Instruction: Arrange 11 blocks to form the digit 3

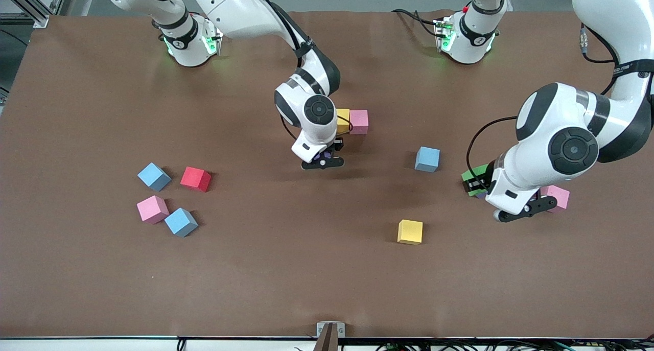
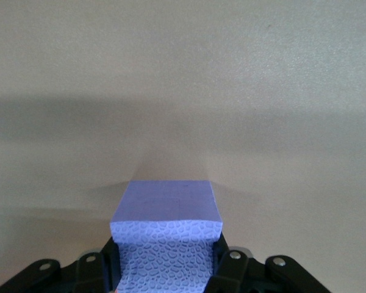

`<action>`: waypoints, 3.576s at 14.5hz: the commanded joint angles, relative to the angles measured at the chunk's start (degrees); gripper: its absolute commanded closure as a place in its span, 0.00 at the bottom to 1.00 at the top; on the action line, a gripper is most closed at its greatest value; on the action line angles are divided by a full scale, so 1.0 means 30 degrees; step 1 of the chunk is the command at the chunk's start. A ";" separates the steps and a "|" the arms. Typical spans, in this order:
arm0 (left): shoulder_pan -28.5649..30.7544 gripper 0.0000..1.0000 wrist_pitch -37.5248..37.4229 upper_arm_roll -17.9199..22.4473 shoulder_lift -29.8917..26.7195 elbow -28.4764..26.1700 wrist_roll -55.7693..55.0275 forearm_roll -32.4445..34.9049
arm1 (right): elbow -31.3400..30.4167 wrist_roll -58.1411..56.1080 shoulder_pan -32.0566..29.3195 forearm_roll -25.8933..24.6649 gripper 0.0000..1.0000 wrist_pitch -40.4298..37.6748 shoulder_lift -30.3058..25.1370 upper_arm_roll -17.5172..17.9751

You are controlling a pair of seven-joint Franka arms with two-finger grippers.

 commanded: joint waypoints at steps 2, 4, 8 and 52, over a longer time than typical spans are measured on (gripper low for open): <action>0.0003 0.77 0.0252 -0.0023 0.0228 0.0048 -0.0588 -0.0751 | -0.1156 0.0569 0.0323 0.0171 0.71 -0.0128 0.0125 0.0051; -0.0143 0.77 0.0281 -0.0052 0.0403 0.0048 -0.1610 -0.0693 | -0.1127 0.0598 0.0322 0.0171 0.74 -0.0128 0.0125 0.0051; -0.0728 0.77 0.0427 -0.0052 0.0842 0.0077 -0.3896 -0.0605 | -0.1127 0.0860 0.0235 0.0200 0.76 -0.0128 0.0154 0.0051; -0.7665 0.77 0.6405 0.1437 0.4476 -0.0567 -2.7116 0.1029 | 0.2917 -2.0978 -1.1130 -0.2993 0.00 -0.4146 -0.2894 -0.0154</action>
